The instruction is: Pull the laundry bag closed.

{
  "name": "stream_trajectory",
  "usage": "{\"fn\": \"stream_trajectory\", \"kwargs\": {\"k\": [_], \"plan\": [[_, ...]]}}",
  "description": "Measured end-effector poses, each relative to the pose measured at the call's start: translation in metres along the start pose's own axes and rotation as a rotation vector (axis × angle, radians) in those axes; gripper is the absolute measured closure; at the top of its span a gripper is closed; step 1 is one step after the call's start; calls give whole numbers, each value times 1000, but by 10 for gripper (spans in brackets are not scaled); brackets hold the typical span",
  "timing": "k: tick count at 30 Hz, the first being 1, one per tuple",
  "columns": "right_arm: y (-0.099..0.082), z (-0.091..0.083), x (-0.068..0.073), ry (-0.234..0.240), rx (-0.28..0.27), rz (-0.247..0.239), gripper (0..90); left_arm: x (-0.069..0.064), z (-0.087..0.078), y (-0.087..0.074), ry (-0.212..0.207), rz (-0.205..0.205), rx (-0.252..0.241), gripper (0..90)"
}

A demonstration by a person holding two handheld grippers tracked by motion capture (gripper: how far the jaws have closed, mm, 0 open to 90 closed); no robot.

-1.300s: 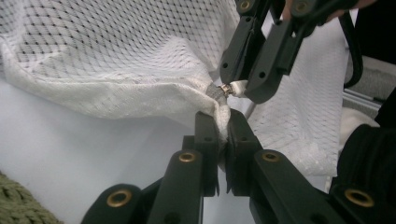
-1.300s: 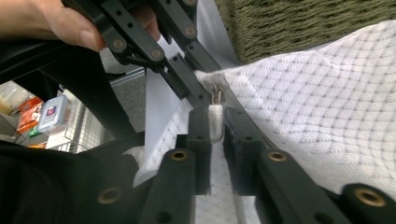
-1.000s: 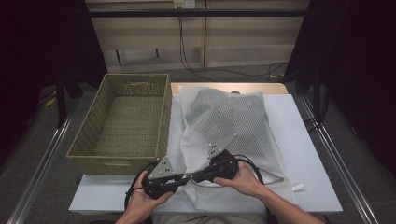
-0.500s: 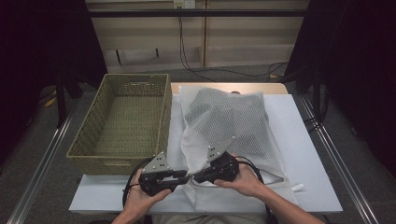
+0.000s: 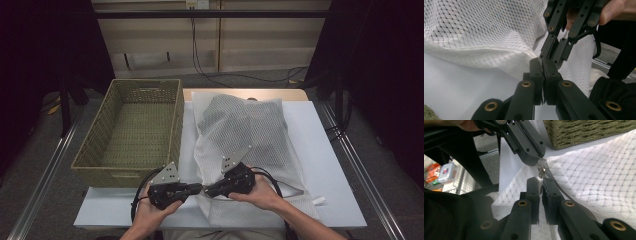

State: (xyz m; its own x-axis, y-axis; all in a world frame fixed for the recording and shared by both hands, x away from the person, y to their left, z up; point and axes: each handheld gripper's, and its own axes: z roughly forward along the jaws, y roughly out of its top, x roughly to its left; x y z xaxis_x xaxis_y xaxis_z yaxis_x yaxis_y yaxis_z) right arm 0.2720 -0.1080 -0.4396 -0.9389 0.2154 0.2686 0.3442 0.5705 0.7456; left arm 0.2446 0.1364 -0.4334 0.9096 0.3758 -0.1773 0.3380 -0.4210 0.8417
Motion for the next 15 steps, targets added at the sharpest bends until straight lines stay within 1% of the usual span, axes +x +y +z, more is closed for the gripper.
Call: {"fn": "stream_trajectory", "kwargs": {"k": [1, 2, 3, 4, 6, 7, 8, 9, 10, 11, 12, 13, 14, 15], "plan": [[0, 0, 0, -3, 1, 3, 839, 0, 0, 0, 1, 2, 2, 877], [-1, 0, 0, 8, -6, 7, 832, 0, 0, 0, -2, -4, -2, 877], [-1, 0, -1, 16, -10, 11, 830, 1, 0, 0, -18, -9, -11, 877], [-1, 1, -1, 15, -9, 8, 826, 0, -1, 0, -13, -5, -6, 877], [-1, 1, -2, 20, -10, 16, 812, 0, 0, 1, -21, -6, -10, 877], [-1, 2, -2, 23, -11, 12, 819, 0, 1, 1, -18, -4, -9, 877], [-1, 3, -2, 17, -8, 11, 827, 0, 1, 1, -20, -9, -12, 877], [-1, 3, -2, 21, -9, 14, 826, 1, 1, 1, -32, -21, -21, 877], [-1, 4, -3, 26, -15, 24, 824, 1, 2, 2, -39, -25, -24, 877], [0, 5, -3, 22, -13, 24, 837, 0, 2, 3, -24, -15, -20, 877], [0, 6, -2, 11, -8, 12, 846, 0, 2, 3, -21, -6, -17, 877], [0, 7, -2, 8, -9, 12, 857, 0, 1, 3, -22, -10, -22, 877], [0, 6, -3, 16, -11, 17, 869, 1, 0, 3, -16, -8, -23, 877], [0, 5, -2, 8, -14, 16, 870, 2, -1, 2, -8, -4, -16, 877]]}}
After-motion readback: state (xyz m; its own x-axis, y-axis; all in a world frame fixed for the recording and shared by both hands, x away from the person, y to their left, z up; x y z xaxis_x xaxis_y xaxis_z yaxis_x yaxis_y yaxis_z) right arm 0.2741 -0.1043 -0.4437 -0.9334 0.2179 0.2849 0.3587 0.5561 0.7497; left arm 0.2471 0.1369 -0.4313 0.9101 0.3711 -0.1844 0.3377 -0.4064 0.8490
